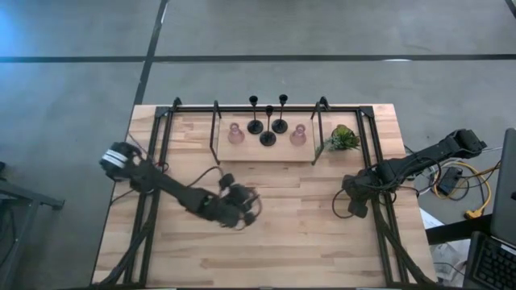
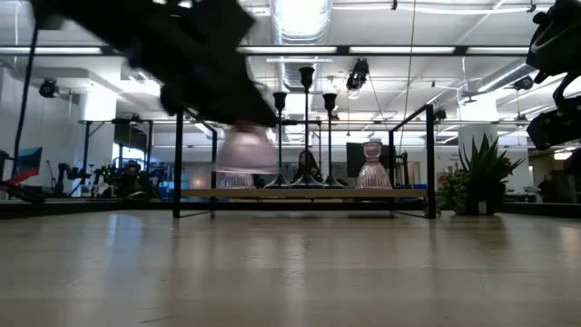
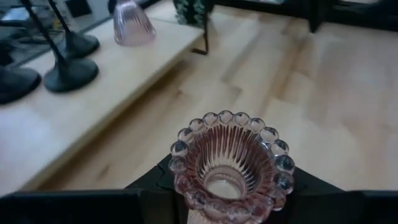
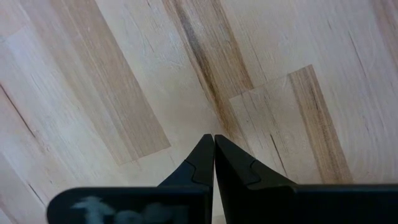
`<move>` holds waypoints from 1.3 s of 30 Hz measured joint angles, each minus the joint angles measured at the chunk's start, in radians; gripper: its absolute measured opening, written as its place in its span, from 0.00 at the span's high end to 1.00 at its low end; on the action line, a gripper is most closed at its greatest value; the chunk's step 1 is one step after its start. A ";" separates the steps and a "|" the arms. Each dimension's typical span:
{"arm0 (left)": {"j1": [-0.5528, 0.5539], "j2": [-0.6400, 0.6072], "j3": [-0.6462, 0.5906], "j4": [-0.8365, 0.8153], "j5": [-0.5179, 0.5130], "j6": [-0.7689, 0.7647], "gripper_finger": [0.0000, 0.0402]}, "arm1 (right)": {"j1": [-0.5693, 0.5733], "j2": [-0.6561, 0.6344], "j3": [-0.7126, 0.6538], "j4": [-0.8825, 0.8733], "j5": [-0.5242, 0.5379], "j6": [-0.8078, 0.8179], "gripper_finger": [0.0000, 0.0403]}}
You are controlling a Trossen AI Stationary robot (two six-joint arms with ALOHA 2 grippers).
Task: Pick & Place candle stick holders
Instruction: Put the purple glass candle holder on the shelf
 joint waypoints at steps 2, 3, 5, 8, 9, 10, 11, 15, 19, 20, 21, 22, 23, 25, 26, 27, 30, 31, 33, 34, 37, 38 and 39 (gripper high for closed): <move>0.041 0.057 0.065 0.009 0.000 0.018 0.68 | 0.000 0.000 0.000 0.000 0.000 0.000 0.98; 0.060 0.079 0.092 0.009 0.000 0.024 0.68 | 0.000 0.000 0.000 0.001 0.000 0.000 0.98; 0.094 0.119 0.135 0.008 -0.005 0.023 0.68 | 0.000 0.000 0.000 0.001 0.000 0.000 0.98; 0.140 0.161 0.179 0.007 -0.013 -0.006 0.68 | 0.000 0.000 0.000 0.001 0.000 0.000 0.98; 0.154 0.169 0.190 0.010 -0.015 -0.012 0.68 | 0.000 0.000 0.000 0.001 0.000 0.000 0.98; 0.167 0.177 0.200 0.016 -0.017 -0.012 0.68 | 0.000 0.000 0.000 0.002 0.000 0.000 0.98; 0.179 0.182 0.209 0.018 -0.017 -0.012 0.68 | 0.000 0.000 0.000 0.002 0.000 0.000 0.98; 0.216 0.192 0.233 0.017 -0.026 -0.004 0.68 | 0.000 0.000 0.000 0.004 0.000 0.000 0.98; 0.240 0.187 0.239 0.031 -0.064 0.016 0.68 | 0.000 0.000 0.000 0.009 0.000 0.000 0.98; 0.246 0.186 0.239 0.045 -0.077 0.021 0.68 | 0.000 0.000 0.000 0.009 0.000 0.000 0.98; 0.252 0.186 0.239 0.062 -0.082 0.025 0.68 | 0.000 0.000 0.000 0.011 0.000 0.000 0.98; 0.256 0.186 0.240 0.073 -0.090 0.028 0.68 | 0.000 0.000 0.000 0.013 0.000 0.000 0.98; 0.263 0.186 0.239 0.083 -0.093 0.034 0.68 | 0.000 0.000 0.000 0.014 0.000 0.000 0.98; 0.277 0.188 0.239 0.100 -0.093 0.035 0.68 | 0.000 0.000 0.000 0.014 0.000 0.000 0.98; 0.283 0.189 0.239 0.096 -0.093 0.036 0.68 | 0.000 0.000 0.000 0.015 0.000 0.000 0.98; 0.289 0.189 0.239 0.096 -0.092 0.034 0.68 | 0.000 0.000 0.000 0.015 0.000 0.000 0.98; 0.312 0.190 0.239 0.096 -0.086 0.029 0.68 | 0.000 0.000 0.000 0.015 0.000 0.000 0.98; 0.321 0.190 0.239 0.096 -0.083 0.026 0.68 | 0.000 0.000 0.000 0.016 0.000 0.000 0.98; 0.342 0.190 0.239 0.096 -0.060 0.009 0.68 | 0.000 0.000 0.000 0.017 0.000 0.000 0.98; 0.355 0.190 0.239 0.096 -0.032 -0.006 0.68 | 0.000 0.000 0.000 0.017 0.000 0.000 0.98; 0.389 0.194 0.239 0.095 0.017 -0.019 0.68 | 0.000 0.000 0.000 0.018 0.000 0.000 0.98; 0.397 0.198 0.239 0.090 0.016 -0.020 0.68 | 0.000 0.000 0.000 0.018 0.000 0.000 0.98; 0.404 0.201 0.239 0.089 0.015 -0.020 0.68 | 0.000 0.000 0.000 0.018 0.000 0.000 0.98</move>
